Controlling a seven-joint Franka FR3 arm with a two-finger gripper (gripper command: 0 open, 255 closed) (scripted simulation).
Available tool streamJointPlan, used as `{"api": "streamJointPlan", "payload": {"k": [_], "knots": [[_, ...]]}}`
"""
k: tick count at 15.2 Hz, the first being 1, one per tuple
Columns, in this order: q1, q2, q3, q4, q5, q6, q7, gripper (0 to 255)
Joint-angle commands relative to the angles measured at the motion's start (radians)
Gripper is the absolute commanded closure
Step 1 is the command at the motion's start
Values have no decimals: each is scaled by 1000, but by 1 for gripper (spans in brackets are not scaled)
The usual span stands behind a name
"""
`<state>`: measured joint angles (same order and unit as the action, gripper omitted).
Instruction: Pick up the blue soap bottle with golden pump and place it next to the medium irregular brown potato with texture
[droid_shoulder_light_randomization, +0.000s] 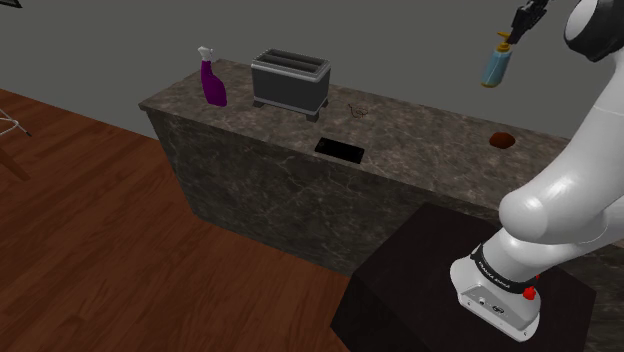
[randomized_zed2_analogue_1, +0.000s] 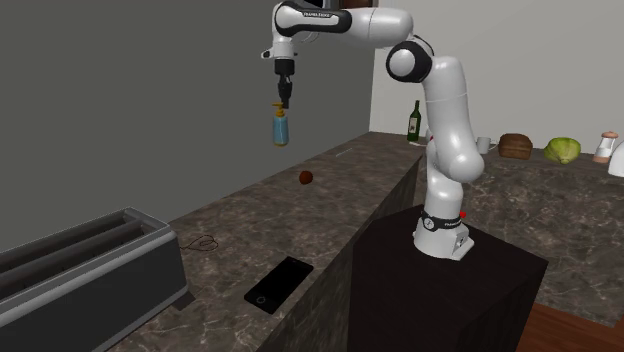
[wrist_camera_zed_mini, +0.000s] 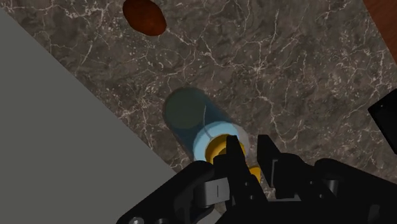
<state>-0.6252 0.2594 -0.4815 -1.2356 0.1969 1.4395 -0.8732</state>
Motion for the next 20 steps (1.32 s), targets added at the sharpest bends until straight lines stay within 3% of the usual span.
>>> {"api": "streamJointPlan", "payload": {"k": [1, 20], "knots": [[7, -16, 0, -49, -8, 35, -2, 255], [42, -70, 9, -377, -31, 314, -12, 255]]}}
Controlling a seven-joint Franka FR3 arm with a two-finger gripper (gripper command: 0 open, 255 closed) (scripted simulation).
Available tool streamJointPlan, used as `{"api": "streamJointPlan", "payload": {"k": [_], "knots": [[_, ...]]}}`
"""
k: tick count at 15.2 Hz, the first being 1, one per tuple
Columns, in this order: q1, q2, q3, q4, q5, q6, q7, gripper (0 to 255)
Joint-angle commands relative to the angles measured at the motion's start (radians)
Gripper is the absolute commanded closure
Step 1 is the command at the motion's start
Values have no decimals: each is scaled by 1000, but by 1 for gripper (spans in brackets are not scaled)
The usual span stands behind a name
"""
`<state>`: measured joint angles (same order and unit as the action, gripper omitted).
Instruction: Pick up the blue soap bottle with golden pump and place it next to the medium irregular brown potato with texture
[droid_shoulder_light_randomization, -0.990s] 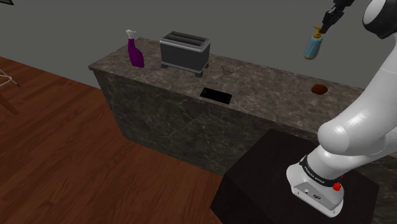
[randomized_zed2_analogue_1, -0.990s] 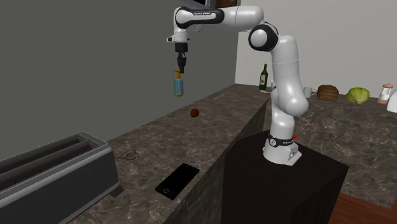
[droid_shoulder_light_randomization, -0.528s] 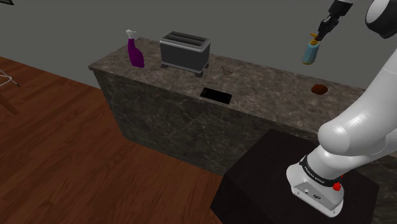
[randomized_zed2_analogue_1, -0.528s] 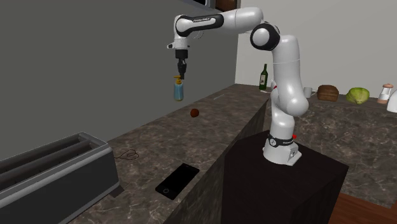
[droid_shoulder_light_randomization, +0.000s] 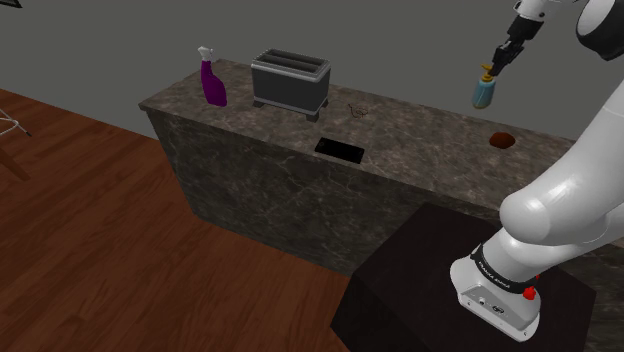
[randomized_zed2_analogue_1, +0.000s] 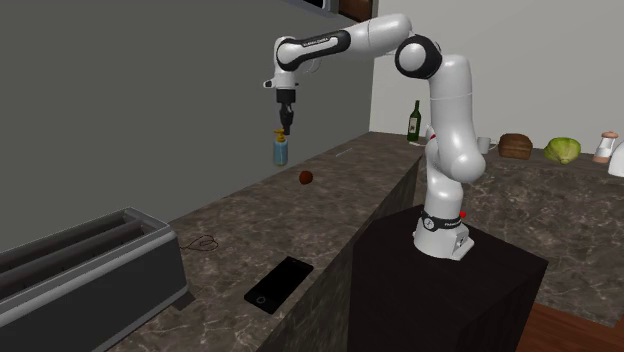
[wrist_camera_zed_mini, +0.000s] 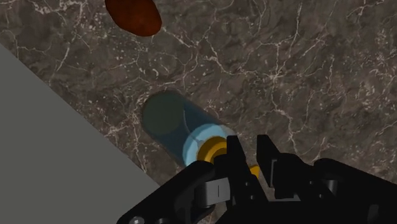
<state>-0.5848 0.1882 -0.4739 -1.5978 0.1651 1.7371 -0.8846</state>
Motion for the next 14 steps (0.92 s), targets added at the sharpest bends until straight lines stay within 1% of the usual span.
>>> {"api": "streamJointPlan", "payload": {"k": [1, 14], "knots": [[2, 1, 1, -27, 1, 29, -2, 255], [5, 26, 7, -173, 20, 195, -25, 255]]}}
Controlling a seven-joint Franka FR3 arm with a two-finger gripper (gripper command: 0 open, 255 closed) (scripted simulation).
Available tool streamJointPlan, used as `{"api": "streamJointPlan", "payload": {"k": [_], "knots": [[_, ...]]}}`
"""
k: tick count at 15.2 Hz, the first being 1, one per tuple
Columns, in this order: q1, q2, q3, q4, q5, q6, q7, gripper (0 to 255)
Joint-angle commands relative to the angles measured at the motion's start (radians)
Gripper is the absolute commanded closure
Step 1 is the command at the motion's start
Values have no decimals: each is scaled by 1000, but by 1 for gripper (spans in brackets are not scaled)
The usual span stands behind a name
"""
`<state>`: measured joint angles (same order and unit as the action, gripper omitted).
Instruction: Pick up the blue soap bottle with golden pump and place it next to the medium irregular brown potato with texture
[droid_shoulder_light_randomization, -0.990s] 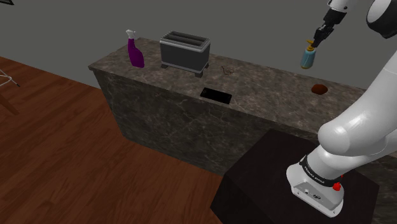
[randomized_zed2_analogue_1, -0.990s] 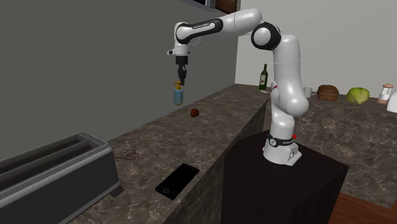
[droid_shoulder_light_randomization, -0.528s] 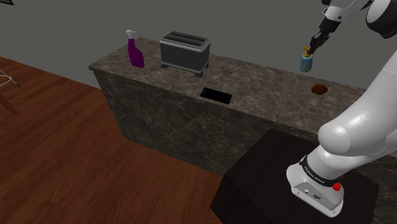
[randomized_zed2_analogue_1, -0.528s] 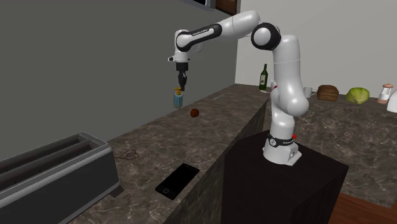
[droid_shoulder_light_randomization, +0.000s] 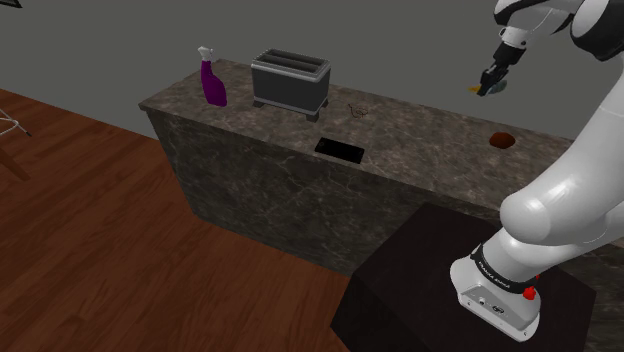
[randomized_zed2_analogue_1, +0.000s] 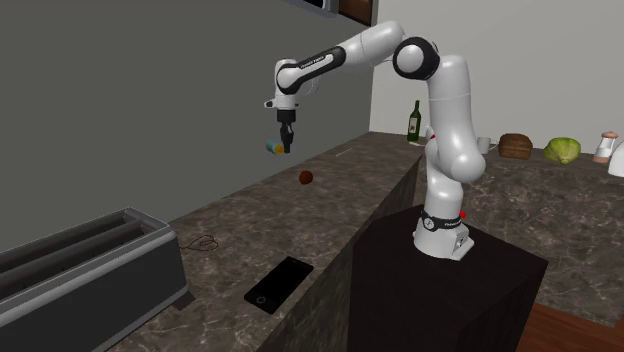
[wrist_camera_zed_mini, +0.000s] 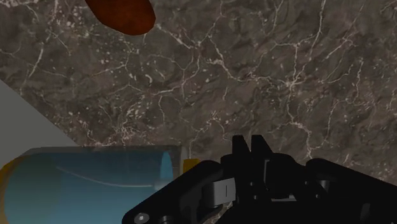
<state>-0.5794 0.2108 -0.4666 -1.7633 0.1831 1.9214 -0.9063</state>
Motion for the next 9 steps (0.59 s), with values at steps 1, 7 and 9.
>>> {"api": "streamJointPlan", "payload": {"k": [1, 7, 9], "knots": [[-1, 7, 1, -16, 5, 23, -5, 255], [-3, 29, 5, -62, 20, 87, -19, 255], [-3, 29, 5, -62, 20, 87, -19, 255]]}}
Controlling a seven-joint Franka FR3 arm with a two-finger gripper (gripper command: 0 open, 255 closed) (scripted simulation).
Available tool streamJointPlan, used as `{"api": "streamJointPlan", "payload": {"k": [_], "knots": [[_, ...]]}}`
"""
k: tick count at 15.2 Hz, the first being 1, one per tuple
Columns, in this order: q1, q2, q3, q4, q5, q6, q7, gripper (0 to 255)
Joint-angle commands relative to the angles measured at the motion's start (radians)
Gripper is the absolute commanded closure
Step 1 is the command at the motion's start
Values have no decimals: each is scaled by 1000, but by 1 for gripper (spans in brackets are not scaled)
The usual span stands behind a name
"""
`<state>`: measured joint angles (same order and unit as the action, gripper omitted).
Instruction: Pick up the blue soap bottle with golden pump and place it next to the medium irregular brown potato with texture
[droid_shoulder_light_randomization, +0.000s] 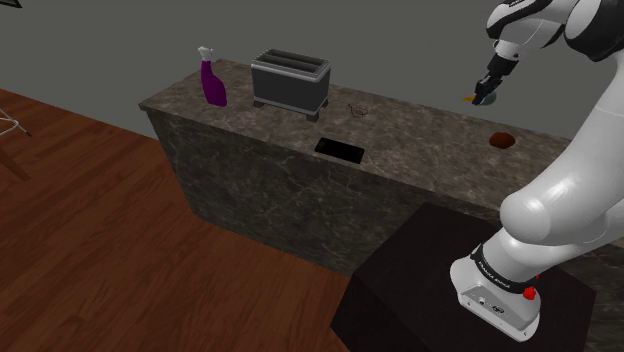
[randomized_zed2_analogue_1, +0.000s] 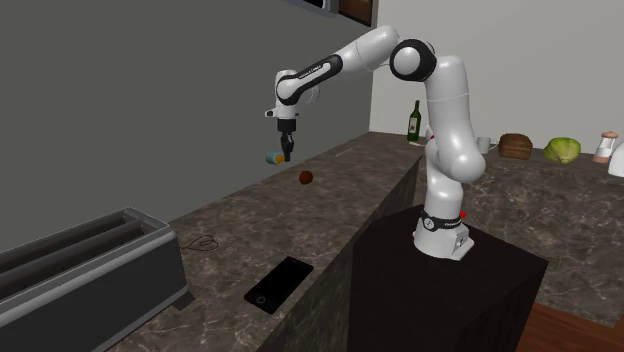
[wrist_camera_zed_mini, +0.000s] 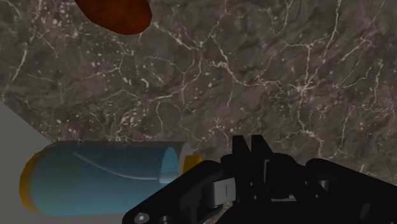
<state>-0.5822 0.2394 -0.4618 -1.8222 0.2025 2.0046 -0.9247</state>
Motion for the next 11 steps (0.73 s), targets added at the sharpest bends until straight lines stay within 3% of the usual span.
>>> {"api": "streamJointPlan", "payload": {"k": [1, 5, 6, 11], "knots": [[0, 0, 0, -3, 0, 3, 0, 255], [0, 0, 0, -3, 0, 3, 0, 255], [0, 0, 0, -3, 0, 3, 0, 0], [0, 0, 0, -3, 0, 3, 0, 0]]}}
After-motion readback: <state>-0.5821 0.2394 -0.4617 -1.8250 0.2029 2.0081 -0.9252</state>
